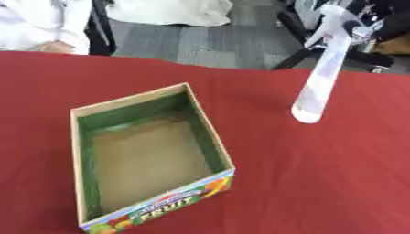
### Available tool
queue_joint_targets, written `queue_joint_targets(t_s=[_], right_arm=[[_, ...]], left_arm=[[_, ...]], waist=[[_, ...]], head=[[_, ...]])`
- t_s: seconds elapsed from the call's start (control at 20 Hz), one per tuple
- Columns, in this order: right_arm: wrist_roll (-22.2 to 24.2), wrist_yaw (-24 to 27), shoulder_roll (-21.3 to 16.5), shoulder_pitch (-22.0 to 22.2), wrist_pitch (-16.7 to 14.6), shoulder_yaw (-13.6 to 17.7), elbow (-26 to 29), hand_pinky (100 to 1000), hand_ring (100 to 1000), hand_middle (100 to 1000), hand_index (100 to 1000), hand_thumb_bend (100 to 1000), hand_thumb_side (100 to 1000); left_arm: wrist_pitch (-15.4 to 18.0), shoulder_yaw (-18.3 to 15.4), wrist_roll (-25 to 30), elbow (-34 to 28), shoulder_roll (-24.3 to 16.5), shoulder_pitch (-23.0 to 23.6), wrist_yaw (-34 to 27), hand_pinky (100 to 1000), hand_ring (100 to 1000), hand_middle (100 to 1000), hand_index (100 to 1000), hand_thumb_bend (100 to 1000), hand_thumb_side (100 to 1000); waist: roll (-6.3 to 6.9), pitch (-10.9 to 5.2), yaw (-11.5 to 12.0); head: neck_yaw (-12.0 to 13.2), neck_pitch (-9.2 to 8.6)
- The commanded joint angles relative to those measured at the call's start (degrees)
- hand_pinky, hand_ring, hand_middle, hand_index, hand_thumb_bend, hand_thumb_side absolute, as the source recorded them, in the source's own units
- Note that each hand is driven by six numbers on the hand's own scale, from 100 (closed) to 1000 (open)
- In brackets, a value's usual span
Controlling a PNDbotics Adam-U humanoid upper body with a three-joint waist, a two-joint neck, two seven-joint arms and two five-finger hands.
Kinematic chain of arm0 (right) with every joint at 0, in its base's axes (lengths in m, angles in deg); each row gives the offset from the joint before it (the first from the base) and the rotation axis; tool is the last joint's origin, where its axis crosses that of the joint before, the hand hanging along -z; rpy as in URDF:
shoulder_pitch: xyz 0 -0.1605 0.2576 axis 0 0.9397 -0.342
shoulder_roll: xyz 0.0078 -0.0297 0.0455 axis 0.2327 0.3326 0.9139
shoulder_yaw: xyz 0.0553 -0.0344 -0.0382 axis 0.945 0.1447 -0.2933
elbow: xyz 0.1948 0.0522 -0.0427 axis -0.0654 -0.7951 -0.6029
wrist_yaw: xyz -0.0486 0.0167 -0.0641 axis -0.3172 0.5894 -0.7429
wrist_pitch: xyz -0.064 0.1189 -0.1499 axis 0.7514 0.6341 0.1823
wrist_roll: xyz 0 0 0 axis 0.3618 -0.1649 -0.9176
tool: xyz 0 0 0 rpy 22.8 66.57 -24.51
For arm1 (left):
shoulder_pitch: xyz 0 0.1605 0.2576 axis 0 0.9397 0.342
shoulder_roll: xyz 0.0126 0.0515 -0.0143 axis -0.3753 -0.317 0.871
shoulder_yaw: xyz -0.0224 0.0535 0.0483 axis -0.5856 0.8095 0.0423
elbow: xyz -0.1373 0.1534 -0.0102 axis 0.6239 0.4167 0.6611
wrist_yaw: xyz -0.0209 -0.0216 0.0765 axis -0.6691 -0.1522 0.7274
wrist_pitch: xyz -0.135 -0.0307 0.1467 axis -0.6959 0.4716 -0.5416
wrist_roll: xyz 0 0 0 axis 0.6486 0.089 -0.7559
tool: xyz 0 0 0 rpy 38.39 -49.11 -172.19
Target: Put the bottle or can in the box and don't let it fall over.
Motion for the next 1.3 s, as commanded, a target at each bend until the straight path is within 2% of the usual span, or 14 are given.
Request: queue_joint_targets(t_s=[0.05, 0.75, 1.3], right_arm=[[-0.1, 0.6, -2.4, -0.8, -0.5, 0.2, 1.6, 690, 415, 481, 526, 100, 100], [0.3, 3.2, -2.6, -0.3, -1.7, 0.3, 2.1, 626, 345, 410, 454, 100, 100], [-2.5, 5.2, -2.6, -0.9, -1.4, 0.6, 2.5, 588, 312, 365, 407, 100, 100]], left_arm=[[0.0, -0.2, 0.1, -1.2, -0.4, -0.1, 0.1, 738, 651, 662, 728, 100, 775], [0.0, -0.5, -0.3, -1.2, -0.2, 0.1, 0.3, 740, 649, 661, 723, 100, 777], [-0.1, -0.5, -0.4, -1.2, -0.3, 0.2, 0.2, 741, 647, 658, 721, 100, 774]], waist=[[0.27, -0.93, 0.0], [0.12, -0.67, 0.1], [0.15, -1.45, -0.4]], head=[[0.1, -0.2], [0.1, -0.14], [0.3, 0.46]])
